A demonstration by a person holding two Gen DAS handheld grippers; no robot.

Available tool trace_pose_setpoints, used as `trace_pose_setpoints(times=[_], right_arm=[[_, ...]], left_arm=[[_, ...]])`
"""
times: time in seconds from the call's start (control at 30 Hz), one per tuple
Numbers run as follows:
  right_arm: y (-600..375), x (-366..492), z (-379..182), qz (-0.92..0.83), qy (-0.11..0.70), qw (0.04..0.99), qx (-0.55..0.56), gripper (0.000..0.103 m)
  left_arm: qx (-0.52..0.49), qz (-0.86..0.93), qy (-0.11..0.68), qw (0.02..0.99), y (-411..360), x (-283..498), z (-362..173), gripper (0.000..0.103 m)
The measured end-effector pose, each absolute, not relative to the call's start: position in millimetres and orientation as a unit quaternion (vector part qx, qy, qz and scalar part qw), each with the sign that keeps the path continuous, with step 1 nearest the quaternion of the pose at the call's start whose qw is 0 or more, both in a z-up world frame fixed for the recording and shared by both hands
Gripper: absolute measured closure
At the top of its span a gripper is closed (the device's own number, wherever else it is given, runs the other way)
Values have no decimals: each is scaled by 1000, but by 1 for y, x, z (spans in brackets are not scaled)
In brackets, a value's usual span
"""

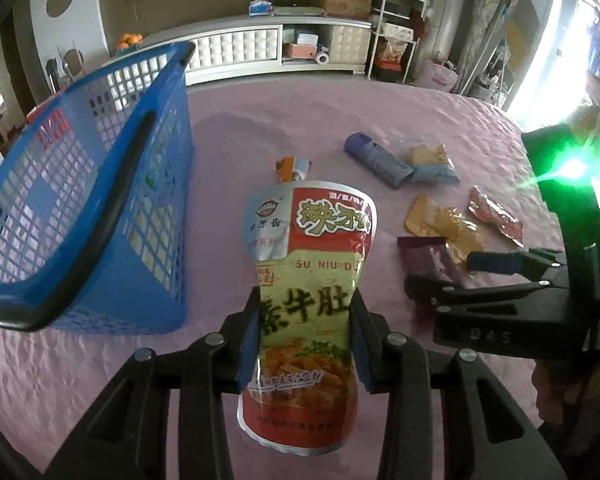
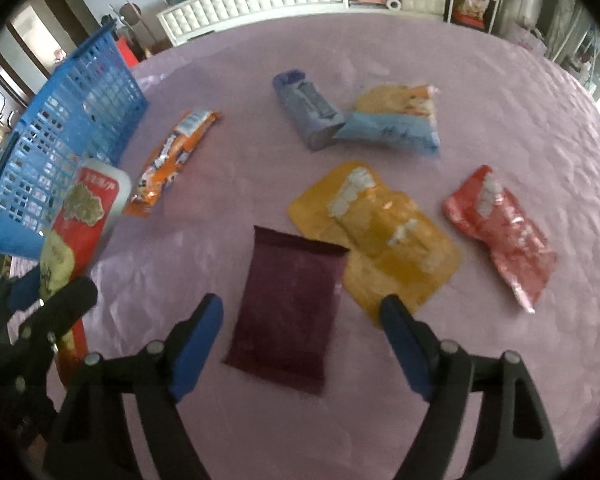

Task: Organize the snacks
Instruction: 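Grasp the dark maroon pack with the right tool while the left tool holds the pouch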

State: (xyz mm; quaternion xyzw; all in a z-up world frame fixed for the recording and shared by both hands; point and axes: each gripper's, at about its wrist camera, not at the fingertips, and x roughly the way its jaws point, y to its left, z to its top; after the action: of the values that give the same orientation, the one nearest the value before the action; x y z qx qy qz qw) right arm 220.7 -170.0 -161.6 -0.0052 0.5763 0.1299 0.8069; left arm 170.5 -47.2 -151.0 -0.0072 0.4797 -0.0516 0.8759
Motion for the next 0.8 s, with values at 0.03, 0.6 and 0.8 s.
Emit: trace_pose_setpoints(times=[0.03, 0.6, 0.8], right_arm=[[-165, 221, -162, 128, 574, 809, -17, 19], [-147, 192, -157, 157, 542, 822, -72, 48], [-155, 173, -124, 169, 510, 841, -64, 48]], left_arm=[[-9, -49, 481, 875, -46, 171, -153, 66], [-4, -30, 484, 875, -47, 167, -154, 66], [-3, -41, 454, 890, -48, 153, -123, 66]])
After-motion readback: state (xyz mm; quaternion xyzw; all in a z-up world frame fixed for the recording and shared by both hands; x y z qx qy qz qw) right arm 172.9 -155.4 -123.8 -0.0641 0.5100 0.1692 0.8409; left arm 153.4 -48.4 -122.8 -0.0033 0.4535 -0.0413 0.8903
